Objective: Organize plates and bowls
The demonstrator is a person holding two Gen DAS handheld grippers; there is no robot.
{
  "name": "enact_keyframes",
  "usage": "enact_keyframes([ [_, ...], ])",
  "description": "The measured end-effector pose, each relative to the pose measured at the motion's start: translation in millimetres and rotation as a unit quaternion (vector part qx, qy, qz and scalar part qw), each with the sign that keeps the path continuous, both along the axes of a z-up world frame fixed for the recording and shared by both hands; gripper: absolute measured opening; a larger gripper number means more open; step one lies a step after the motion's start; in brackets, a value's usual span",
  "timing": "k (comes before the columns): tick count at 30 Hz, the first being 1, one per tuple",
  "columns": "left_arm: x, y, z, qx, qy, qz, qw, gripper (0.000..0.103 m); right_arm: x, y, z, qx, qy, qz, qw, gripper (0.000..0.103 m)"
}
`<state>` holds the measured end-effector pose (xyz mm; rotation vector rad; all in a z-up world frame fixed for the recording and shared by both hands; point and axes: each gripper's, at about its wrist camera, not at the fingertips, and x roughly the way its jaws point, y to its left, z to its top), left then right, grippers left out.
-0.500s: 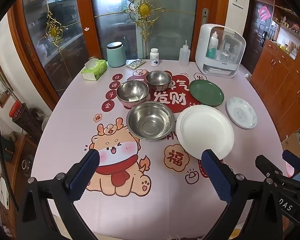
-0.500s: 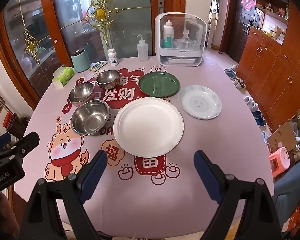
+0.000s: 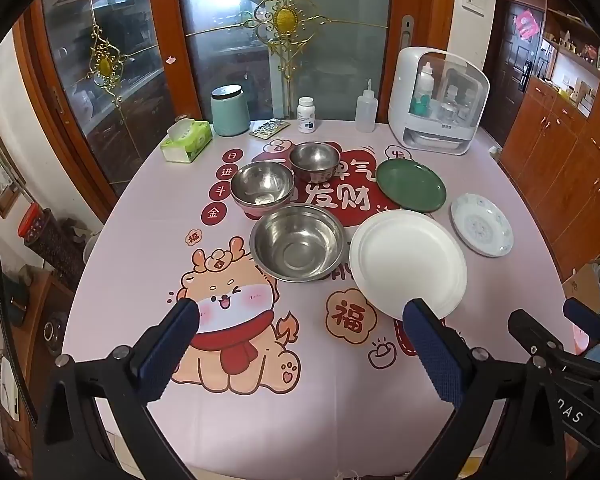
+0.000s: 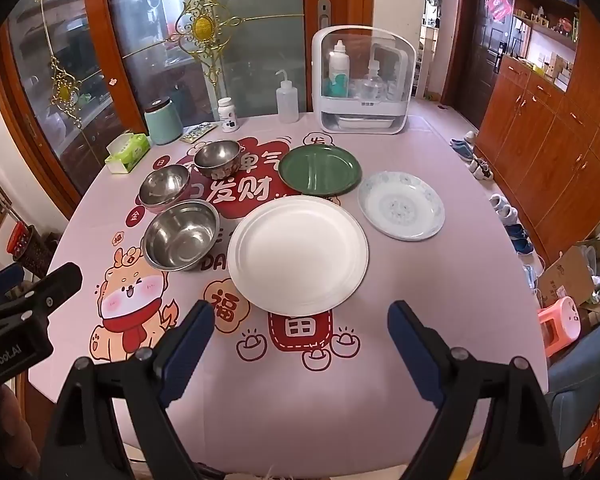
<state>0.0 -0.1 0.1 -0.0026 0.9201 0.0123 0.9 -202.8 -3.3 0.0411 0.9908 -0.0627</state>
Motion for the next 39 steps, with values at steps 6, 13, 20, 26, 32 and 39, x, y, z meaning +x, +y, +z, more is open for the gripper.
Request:
enact_keyframes([
  [6,0.0,0.4,0.1,-0.002,0.0,-0.001,1.0,0.101,1.0,2.4,-2.6,0.001,0.001,0.0,1.0,0.089],
  [13,-0.5,-4.7,3.8,-0.004,0.001,-0.003,1.0,0.101,1.5,-0.3,-2.3,0.002,0.003,-0.001,1.0,0.089],
  [20,0.3,-7.1,3.2,-0.005,-0.002,-0.008,1.0,0.101,1.4,0.4,-2.7,0.001,0.004,-0.001,1.0,0.089],
  [26,-0.1,-5.9,2.9,-0.003,-0.002,-0.009,1.0,0.101,1.4,0.6,-2.8,0.001,0.004,0.0,1.0,0.089],
  [32,-1.2,-3.4,2.4,-0.003,0.0,-0.01,0.9999,0.101,1.6,0.9,-3.1,0.001,0.005,-0.001,1.0,0.089],
  [39,-2.1,-3.4,1.8,-0.003,-0.001,-0.01,0.9999,0.101,-1.2,4.8,-7.0,0.004,0.006,0.0,1.0,0.089],
])
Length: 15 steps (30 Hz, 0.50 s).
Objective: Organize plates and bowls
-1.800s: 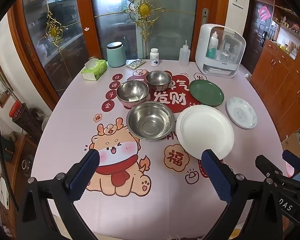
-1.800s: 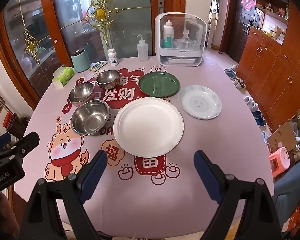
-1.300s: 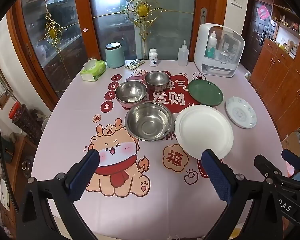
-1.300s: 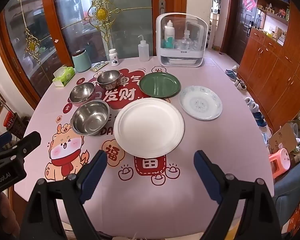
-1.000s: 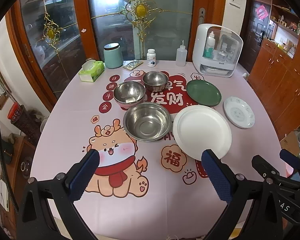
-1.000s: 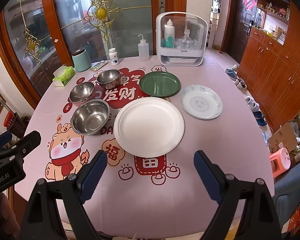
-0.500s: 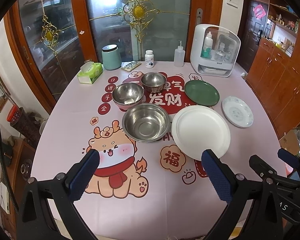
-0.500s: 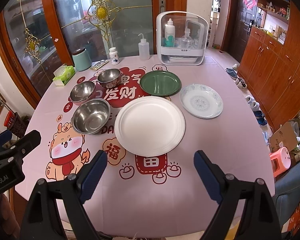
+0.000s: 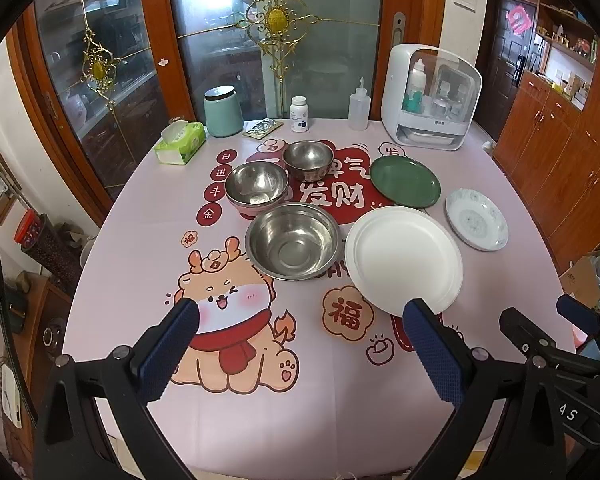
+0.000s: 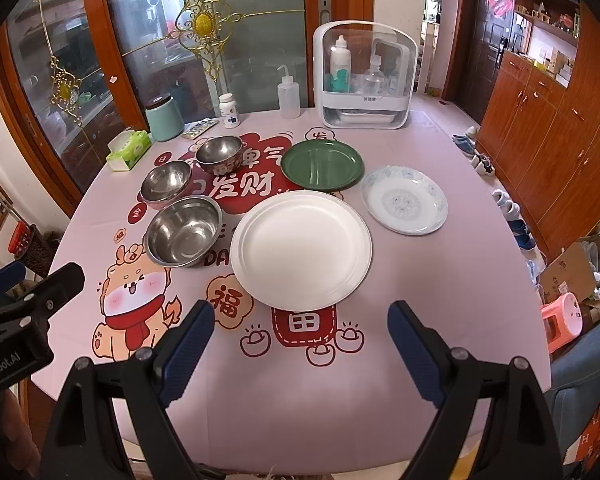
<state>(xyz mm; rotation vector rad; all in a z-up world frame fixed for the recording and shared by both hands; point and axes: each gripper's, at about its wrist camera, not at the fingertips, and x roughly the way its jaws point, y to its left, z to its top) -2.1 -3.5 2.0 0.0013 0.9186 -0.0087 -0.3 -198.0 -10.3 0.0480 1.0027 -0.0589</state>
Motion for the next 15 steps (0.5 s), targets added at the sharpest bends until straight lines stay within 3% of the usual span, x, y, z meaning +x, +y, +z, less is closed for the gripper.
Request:
enact_keyframes([
  [15,-6.5,-8.5,-0.2,-0.001,-0.008,-0.012,0.9999,0.101,-2.6,-1.5,0.6,0.004,-0.003,0.003,1.0,0.089],
])
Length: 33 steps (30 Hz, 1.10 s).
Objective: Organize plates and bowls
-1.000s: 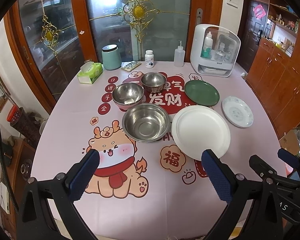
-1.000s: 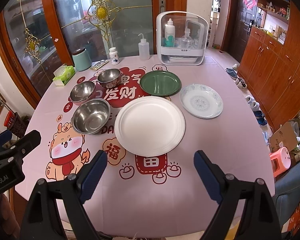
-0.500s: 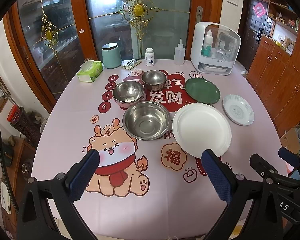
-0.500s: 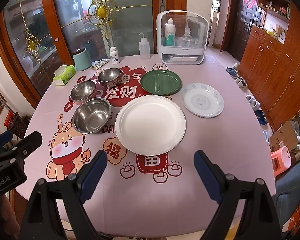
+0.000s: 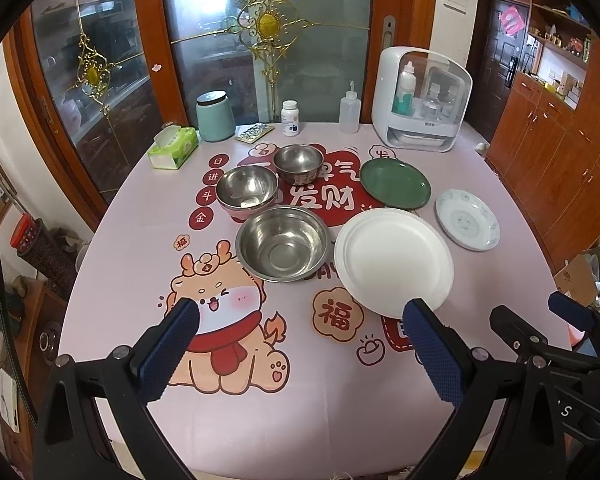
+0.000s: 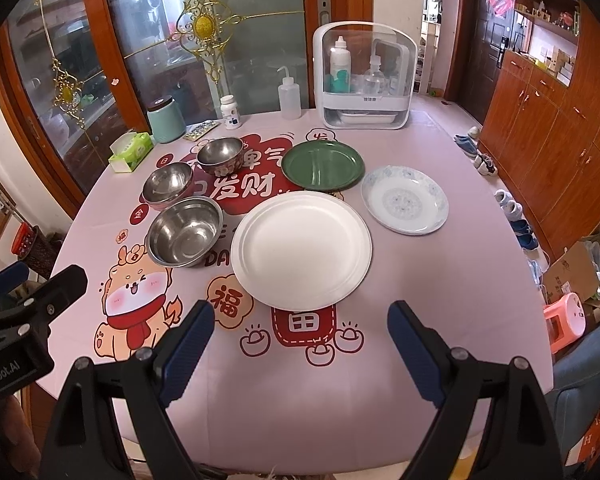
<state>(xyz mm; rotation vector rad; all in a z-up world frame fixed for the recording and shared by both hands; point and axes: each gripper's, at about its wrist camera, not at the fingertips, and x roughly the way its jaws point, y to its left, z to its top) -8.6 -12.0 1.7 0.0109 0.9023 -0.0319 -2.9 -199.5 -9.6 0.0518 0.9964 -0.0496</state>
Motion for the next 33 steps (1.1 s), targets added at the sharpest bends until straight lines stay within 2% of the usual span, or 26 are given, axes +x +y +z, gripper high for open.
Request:
enact_keyframes([
  [10,-1.9,-10.2,2.0,-0.003,-0.001,0.003,1.0,0.101,1.0,-11.8,4.0,0.003,-0.005,0.013,1.0,0.089],
  [21,0.8,-27.7,1.5,-0.002,-0.006,0.033,0.9994,0.101,5.4,-30.9,15.4,-0.011,-0.034,0.041,0.998,0.089],
  [27,-0.9,-39.3,5.6,0.004,-0.02,0.044,0.9988,0.101,10.1,-47.0,29.5,-0.013,-0.059,0.05,0.997,0.089],
  [33,2.8,-48.6,15.7,0.027,-0.041,0.05,0.9975,0.101,22.1,-63.2,40.9,-0.035,-0.077,0.056,0.995,0.089],
])
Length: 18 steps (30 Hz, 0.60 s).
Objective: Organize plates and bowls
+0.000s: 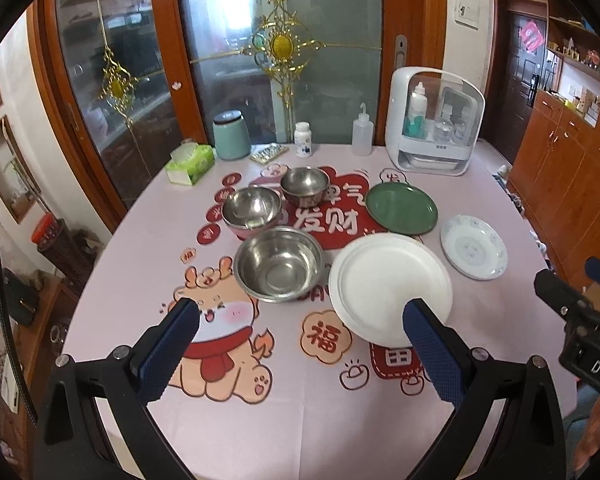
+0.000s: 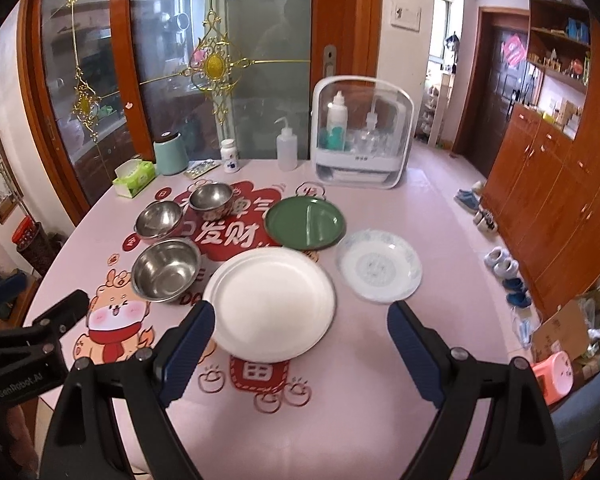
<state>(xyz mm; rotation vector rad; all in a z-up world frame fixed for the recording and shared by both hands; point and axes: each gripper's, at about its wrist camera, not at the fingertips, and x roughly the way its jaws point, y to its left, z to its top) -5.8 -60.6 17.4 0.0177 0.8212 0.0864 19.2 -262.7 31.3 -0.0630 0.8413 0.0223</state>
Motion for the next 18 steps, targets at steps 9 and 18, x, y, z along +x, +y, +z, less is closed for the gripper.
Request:
enact_keyframes([
  [9,40.0,3.4,-18.5,-0.012,0.028,-0.009,0.9995,0.101,41.0,-25.8,-20.6,-0.009,0.03,0.001,0.999,0.089],
  [18,96.0,12.8,-116.4,-0.093,0.152,-0.019,0.9838,0.098,94.4,-53.9,-96.6,0.076,0.155,-0.007,0.985,0.076],
])
